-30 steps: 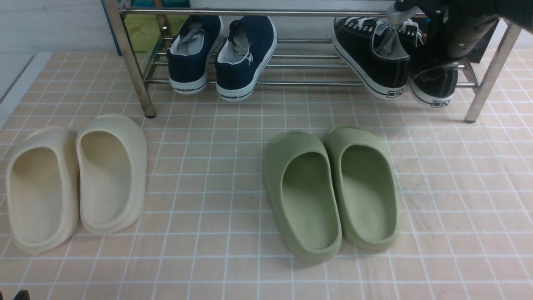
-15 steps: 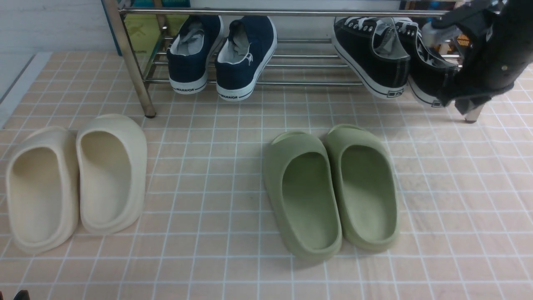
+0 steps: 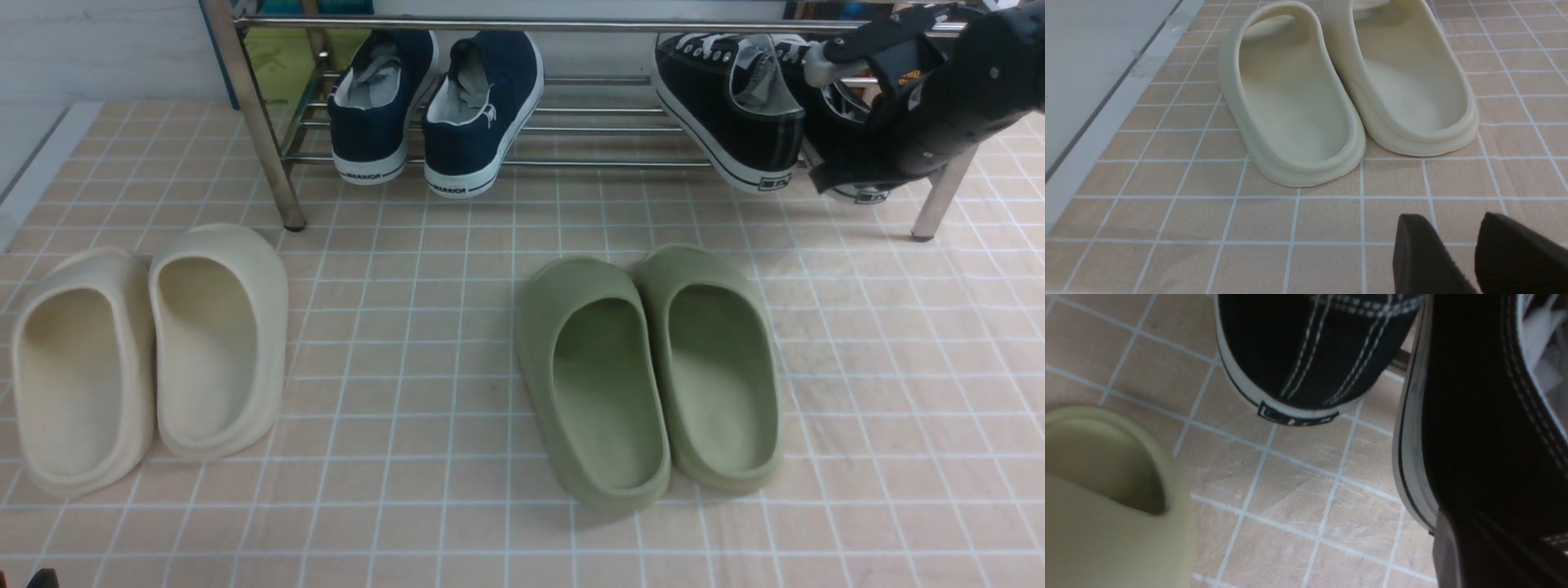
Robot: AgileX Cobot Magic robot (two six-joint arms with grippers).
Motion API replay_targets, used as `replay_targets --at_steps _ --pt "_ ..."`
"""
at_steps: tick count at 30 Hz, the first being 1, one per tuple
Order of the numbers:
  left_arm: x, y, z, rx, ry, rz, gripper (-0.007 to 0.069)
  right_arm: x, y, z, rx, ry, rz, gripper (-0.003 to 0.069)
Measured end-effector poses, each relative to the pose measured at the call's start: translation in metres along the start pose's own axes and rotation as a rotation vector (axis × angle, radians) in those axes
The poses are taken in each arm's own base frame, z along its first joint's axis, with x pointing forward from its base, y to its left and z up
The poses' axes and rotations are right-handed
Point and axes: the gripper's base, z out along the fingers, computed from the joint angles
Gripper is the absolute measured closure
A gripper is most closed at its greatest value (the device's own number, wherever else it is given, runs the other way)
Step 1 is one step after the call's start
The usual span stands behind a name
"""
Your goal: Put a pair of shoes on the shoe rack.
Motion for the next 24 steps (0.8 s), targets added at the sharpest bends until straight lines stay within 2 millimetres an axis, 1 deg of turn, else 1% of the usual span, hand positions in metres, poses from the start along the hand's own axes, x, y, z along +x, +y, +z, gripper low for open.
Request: replay_targets --at_steps 2,6,8,9,10,11,12,14,15,17,18,19,21,24 --pt "0.000 0.000 0.000 0.000 0.000 0.000 0.0385 -0.001 0.000 -0.002 -0.004 0.009 0.006 0.0605" --pt "0.000 0.000 0.000 0.000 0.000 0.000 0.0385 0.002 0.000 -0.014 -0.015 0.080 0.012 0.0438" --pt "0.000 0.000 0.000 0.000 0.000 0.000 0.0385 0.003 -0.001 -0.028 -0.022 0.112 0.019 0.0349" --pt "0.000 0.000 0.000 0.000 0.000 0.000 0.0385 0.002 -0.001 -0.039 -0.029 0.127 0.027 0.0316" --pt "0.000 0.000 0.000 0.000 0.000 0.000 0.0385 0.002 -0.001 -0.048 -0.036 0.135 0.035 0.0302" --pt "0.000 0.000 0.000 0.000 0.000 0.000 0.0385 0.001 -0.001 -0.062 -0.046 0.140 0.046 0.0284" --pt "0.000 0.000 0.000 0.000 0.000 0.000 0.0385 -0.001 -0.001 -0.079 -0.054 0.136 0.055 0.0281" --pt "0.000 0.000 0.000 0.000 0.000 0.000 0.0385 -0.002 -0.001 -0.107 -0.070 0.109 0.074 0.0291" --pt "0.000 0.000 0.000 0.000 0.000 0.000 0.0385 -0.001 0.000 -0.135 -0.088 0.067 0.092 0.0312" --pt "0.000 0.000 0.000 0.000 0.000 0.000 0.0385 0.006 0.003 -0.176 -0.117 -0.006 0.102 0.0363" --pt "0.000 0.000 0.000 0.000 0.000 0.000 0.0385 0.008 0.003 -0.189 -0.123 -0.037 0.105 0.0382" --pt "0.000 0.000 0.000 0.000 0.000 0.000 0.0385 0.018 0.006 -0.212 -0.135 -0.078 0.111 0.0428" --pt "0.000 0.000 0.000 0.000 0.000 0.000 0.0385 0.034 0.009 -0.246 -0.146 -0.154 0.119 0.0489" --pt "0.000 0.000 0.000 0.000 0.000 0.000 0.0385 0.067 0.014 -0.296 -0.141 -0.287 0.125 0.0582"
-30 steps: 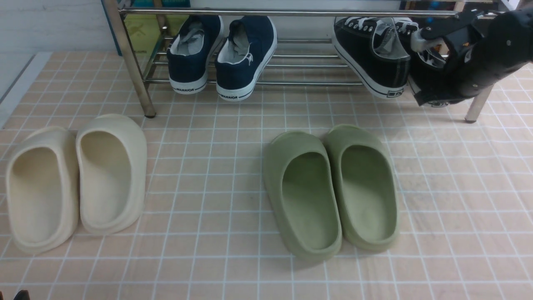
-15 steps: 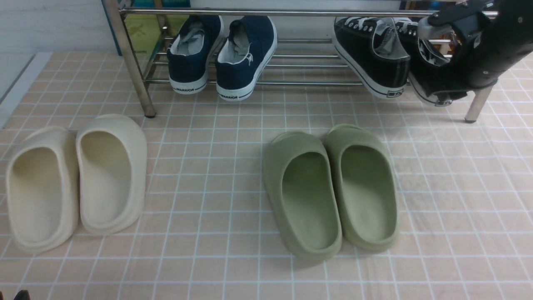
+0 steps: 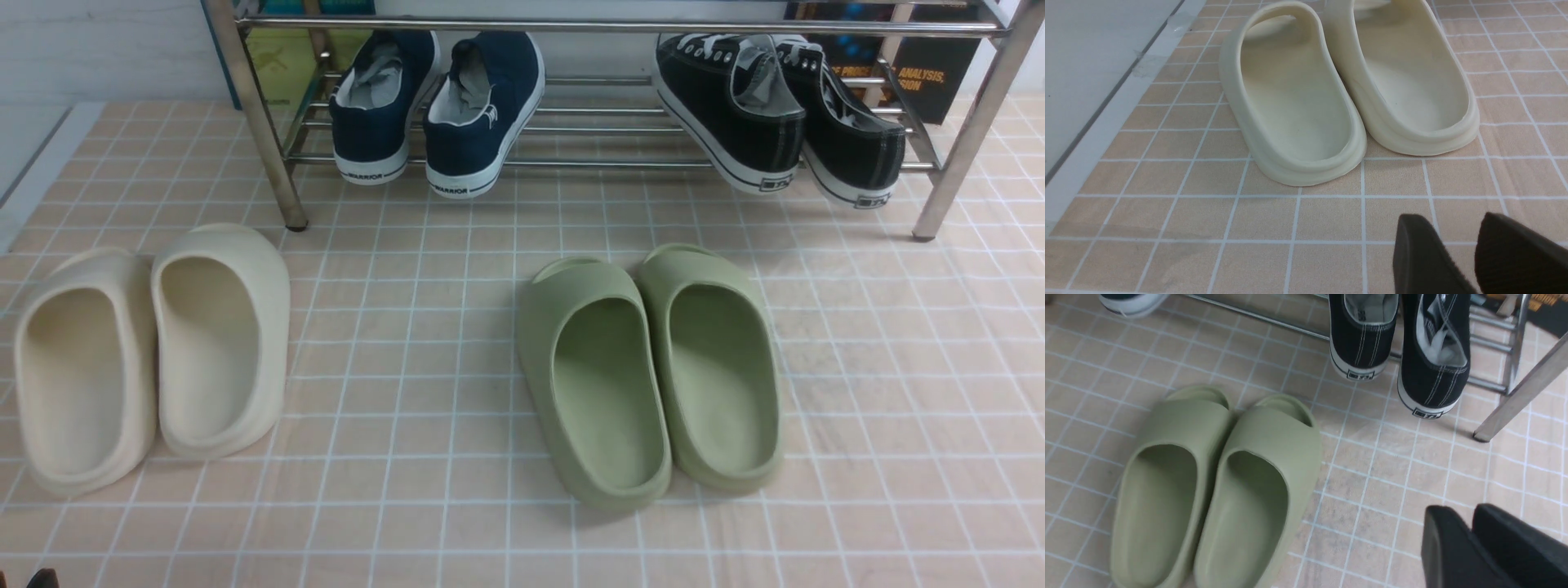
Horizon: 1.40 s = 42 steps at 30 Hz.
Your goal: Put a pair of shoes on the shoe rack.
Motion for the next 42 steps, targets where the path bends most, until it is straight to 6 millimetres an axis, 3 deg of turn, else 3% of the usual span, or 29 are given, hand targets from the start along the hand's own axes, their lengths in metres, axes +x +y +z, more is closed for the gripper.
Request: replay_targets --at_steps 3,8,17,25,33,39,42 --pt "0.000 0.000 0.000 0.000 0.000 0.000 0.0385 0.030 0.007 -0.040 0.006 -0.087 -0.007 0.0664" --pt "0.000 0.000 0.000 0.000 0.000 0.000 0.0385 0.081 0.016 -0.092 0.019 -0.211 -0.026 0.0678" --pt "0.000 0.000 0.000 0.000 0.000 0.000 0.0385 0.148 0.024 -0.139 0.067 -0.420 -0.069 0.0676" --pt "0.000 0.000 0.000 0.000 0.000 0.000 0.0385 0.185 0.028 -0.160 0.079 -0.537 -0.085 0.0673" --pt "0.000 0.000 0.000 0.000 0.000 0.000 0.0385 0.198 0.030 -0.141 0.039 -0.494 -0.060 0.0673" --pt "0.000 0.000 0.000 0.000 0.000 0.000 0.0385 0.209 0.021 -0.090 0.045 -0.547 0.049 0.0673" --pt "0.000 0.000 0.000 0.000 0.000 0.000 0.0385 0.224 0.015 -0.058 0.064 -0.568 0.102 0.0673"
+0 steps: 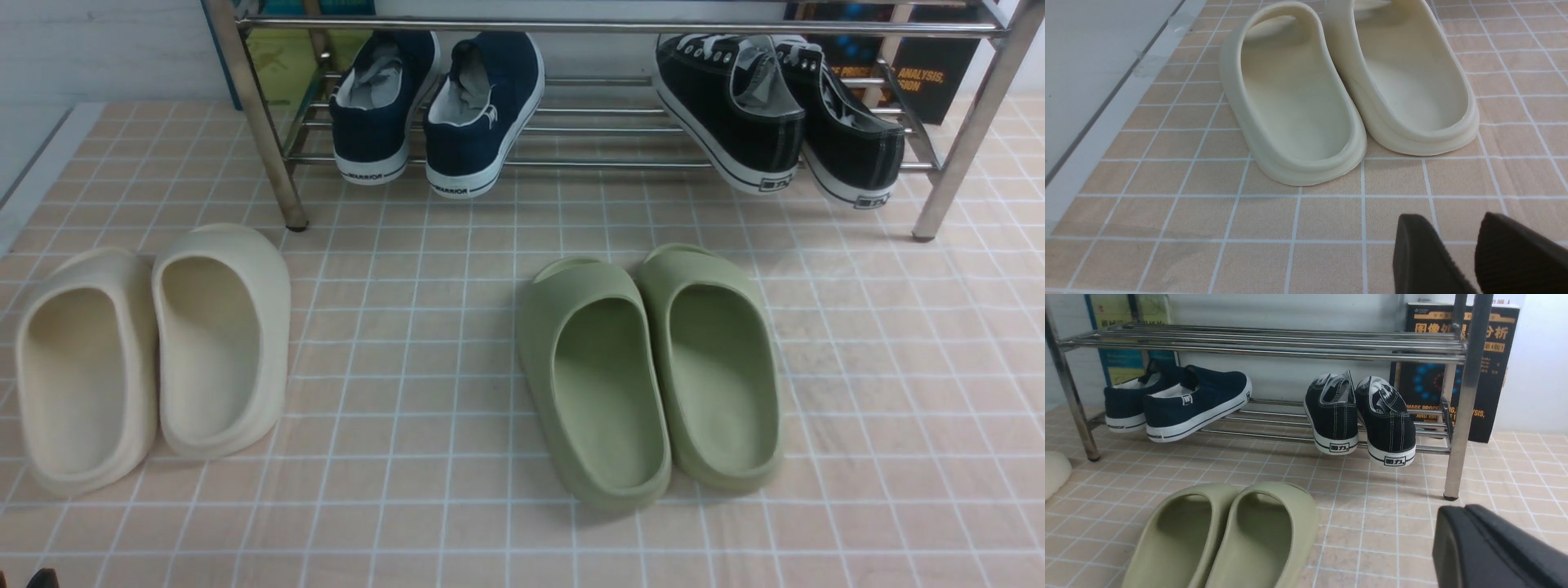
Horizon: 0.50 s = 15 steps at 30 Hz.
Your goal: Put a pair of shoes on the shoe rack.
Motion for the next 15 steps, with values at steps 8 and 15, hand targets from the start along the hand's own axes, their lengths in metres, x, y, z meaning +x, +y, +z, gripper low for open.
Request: replay_targets --at_steps 8,15 --pt "0.000 0.000 0.000 0.000 0.000 0.000 0.0385 0.075 -0.019 0.019 0.177 0.103 0.056 0.0673" --pt "0.000 0.000 0.000 0.000 0.000 0.000 0.0385 0.095 -0.025 0.021 0.239 0.165 0.022 0.0673"
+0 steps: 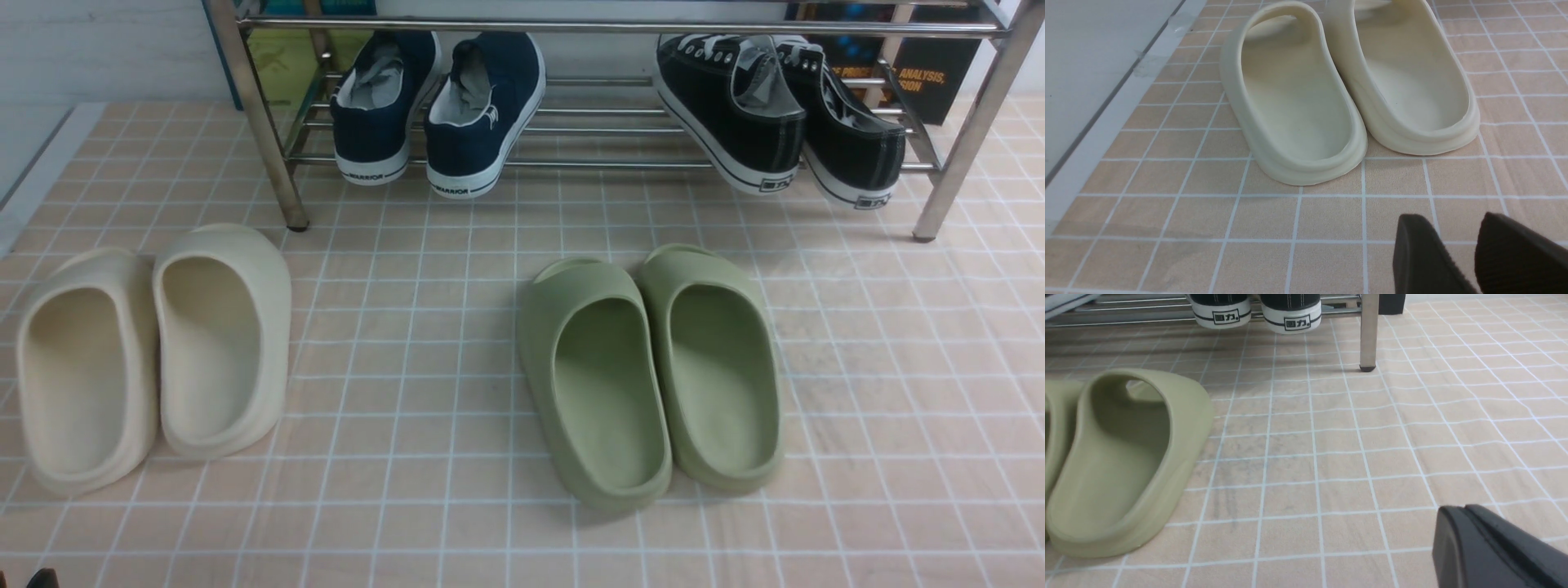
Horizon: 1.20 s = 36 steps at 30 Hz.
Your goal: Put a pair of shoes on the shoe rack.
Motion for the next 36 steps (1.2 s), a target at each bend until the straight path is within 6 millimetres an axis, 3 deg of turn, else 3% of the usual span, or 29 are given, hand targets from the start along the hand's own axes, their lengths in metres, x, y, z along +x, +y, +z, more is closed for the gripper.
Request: replay_targets --at_steps 8,36 --pt "0.0000 0.0000 0.0000 0.000 0.000 0.000 0.0385 0.0058 -0.0012 -0.0008 0.015 0.079 -0.008 0.0673" --pt "0.0000 0.0000 0.0000 0.000 0.000 0.000 0.0385 0.0057 -0.0043 -0.0011 0.077 0.077 0.027 0.0666"
